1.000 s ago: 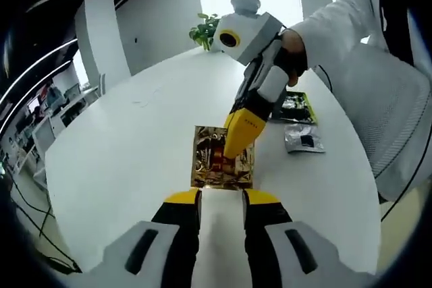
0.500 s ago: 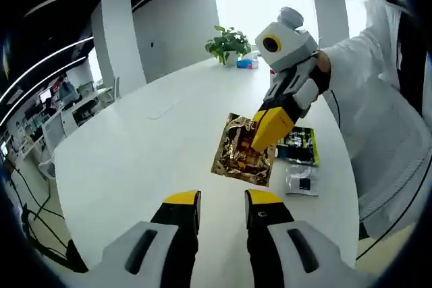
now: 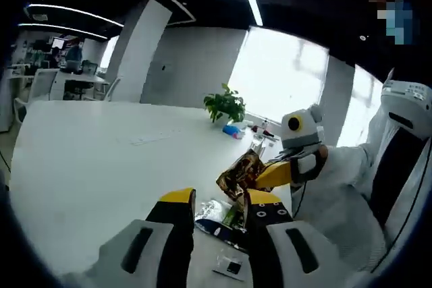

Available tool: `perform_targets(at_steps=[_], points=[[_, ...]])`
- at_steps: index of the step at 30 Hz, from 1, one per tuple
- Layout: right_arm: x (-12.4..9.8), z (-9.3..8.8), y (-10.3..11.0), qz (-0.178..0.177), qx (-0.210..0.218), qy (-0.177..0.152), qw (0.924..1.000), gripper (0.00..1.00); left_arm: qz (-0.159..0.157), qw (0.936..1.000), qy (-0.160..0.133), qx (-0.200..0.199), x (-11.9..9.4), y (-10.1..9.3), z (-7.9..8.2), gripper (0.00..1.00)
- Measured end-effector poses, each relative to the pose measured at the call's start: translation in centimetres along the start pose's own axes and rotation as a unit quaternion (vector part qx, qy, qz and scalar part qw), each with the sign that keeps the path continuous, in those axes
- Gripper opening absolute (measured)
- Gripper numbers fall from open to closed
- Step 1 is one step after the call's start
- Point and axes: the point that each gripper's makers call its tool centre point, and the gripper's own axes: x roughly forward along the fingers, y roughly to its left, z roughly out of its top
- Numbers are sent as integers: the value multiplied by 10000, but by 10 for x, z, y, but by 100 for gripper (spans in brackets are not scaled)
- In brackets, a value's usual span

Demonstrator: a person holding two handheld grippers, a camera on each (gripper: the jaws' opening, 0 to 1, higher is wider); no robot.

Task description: Arrange the skincare products in the storage area until every visible bottle or jar stands upright without overlapping.

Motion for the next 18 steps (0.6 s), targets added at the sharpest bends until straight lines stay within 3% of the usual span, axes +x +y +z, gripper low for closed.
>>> perform_targets(at_steps=[4,8,18], points=[[-9,0,6,92,119,-138,9998,0,-453,9979,-249,-388,10,-23,11,23],[-13,5,13,291,211,-305,9989,0,-499,9979,-78,-396,16,-26,6,22],[-14,3,19,419,152,-282,9986,0,-714,9952,21,-663,21,-37,2,15]])
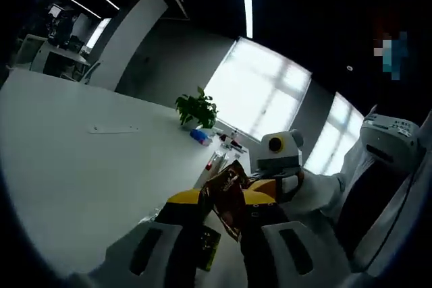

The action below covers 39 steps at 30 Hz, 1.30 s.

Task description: Arrange the skincare products in the storage area until every visible bottle or jar stands upright without overlapping.

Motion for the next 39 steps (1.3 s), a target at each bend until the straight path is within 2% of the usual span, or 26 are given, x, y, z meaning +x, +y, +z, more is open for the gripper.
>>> perform_targets(at_steps=[3,10,13,15,18,24,28,31,36,38,39], points=[[0,-5,-6,-64,2,63,10000,0,-16,9995,33,-329,-2,1,-1,3],[4,-12,-15,-233,56,220,9995,0,294,9992,272,40,0,10,-12,1],[7,-17,-23,-409,-106,362,9985,0,439,9983,379,53,0,15,-16,0],[9,-23,-28,-558,-256,522,9967,0,611,9966,489,242,0,20,-21,0],[11,-33,-35,-775,-684,748,9918,2,640,9961,585,142,-1,21,-25,0],[15,-45,-46,-897,-799,904,9886,10,628,9956,695,57,0,27,-35,0],[13,-53,-61,-1156,-1160,1139,9799,14,655,9945,812,-58,2,34,-46,0],[10,-64,-67,-1243,-1280,1337,9748,16,750,9919,1008,-179,2,45,-58,0],[6,-71,-69,-1272,-1318,1439,9725,17,842,9868,1308,-447,4,65,-77,0],[4,-72,-66,-1248,-1367,1458,9719,16,1006,9832,1424,-547,4,75,-83,0],[4,-71,-65,-1225,-1339,1437,9728,14,1088,9817,1505,-431,3,82,-85,0]])
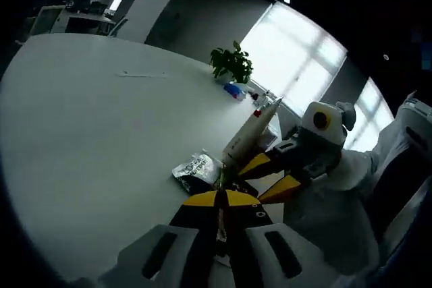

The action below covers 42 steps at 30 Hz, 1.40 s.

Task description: Arrange the skincare products in the storage area until every visible bottle or jar stands upright without overlapping.

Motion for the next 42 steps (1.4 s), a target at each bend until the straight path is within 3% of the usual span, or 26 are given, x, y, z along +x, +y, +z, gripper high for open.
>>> perform_targets(at_steps=[3,12,19,21,24,27,35,42], points=[[1,1,0,49,28,-4,10000,13,30,9997,103,-225,5,10,-6,0],[11,-5,6,153,-127,169,9997,12,211,9987,333,-329,14,31,-17,0],[27,-19,1,84,-429,424,9981,11,441,9976,515,-139,18,41,-24,0],[33,-24,1,76,-606,529,9967,11,541,9967,590,112,21,44,-25,0],[40,-27,4,75,-702,575,9958,10,595,9955,698,221,24,40,-28,0],[50,-27,-8,-147,-1211,604,9907,8,691,9920,879,590,25,42,-30,0],[70,-35,-22,-306,-1683,833,9817,7,763,9830,1204,1160,31,46,-30,0],[76,-42,-28,-367,-1890,960,9766,8,764,9836,1190,1124,35,44,-29,0]])
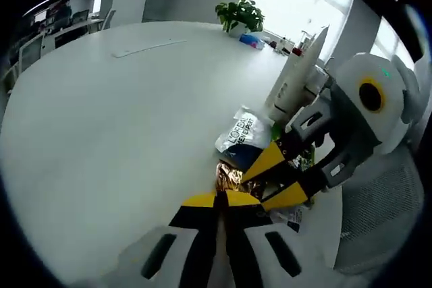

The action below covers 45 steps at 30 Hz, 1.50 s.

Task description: Arrange the skincare products in the storage area until every visible bottle or jar stands upright without overlapping.

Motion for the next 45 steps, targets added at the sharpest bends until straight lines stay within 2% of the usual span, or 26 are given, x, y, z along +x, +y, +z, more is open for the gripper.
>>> perform_targets(at_steps=[11,13,17,19,23,24,25,29,34,38,42,45], points=[[7,-4,0,-34,-20,39,10000,9,-5,9999,45,96,1,-1,-2,0],[8,-4,1,-22,-39,52,10000,9,10,9997,36,223,0,-3,-3,2],[8,-5,1,-22,0,57,10000,9,44,9999,21,153,0,1,-2,4],[8,-6,2,-10,29,68,10000,8,253,9993,-6,264,-1,7,-1,7],[8,-5,2,-6,22,61,10000,7,437,9981,54,421,-3,14,-2,6],[8,-5,2,-6,20,60,10000,7,693,9964,62,484,-5,23,-1,6],[8,-5,2,-4,26,51,10000,7,723,9958,44,552,-5,24,0,7],[8,-5,2,49,48,38,10000,7,694,9965,71,460,-6,22,-3,8],[9,-5,2,118,61,21,9999,7,735,9965,-89,381,-15,18,2,8],[8,-5,4,168,59,2,9998,8,785,9963,-89,332,-19,16,-2,8],[9,-4,4,225,68,-13,9997,8,744,9967,-283,139,-23,13,1,7],[9,-4,4,263,26,-4,9996,9,762,9966,-302,107,-27,7,-1,7]])
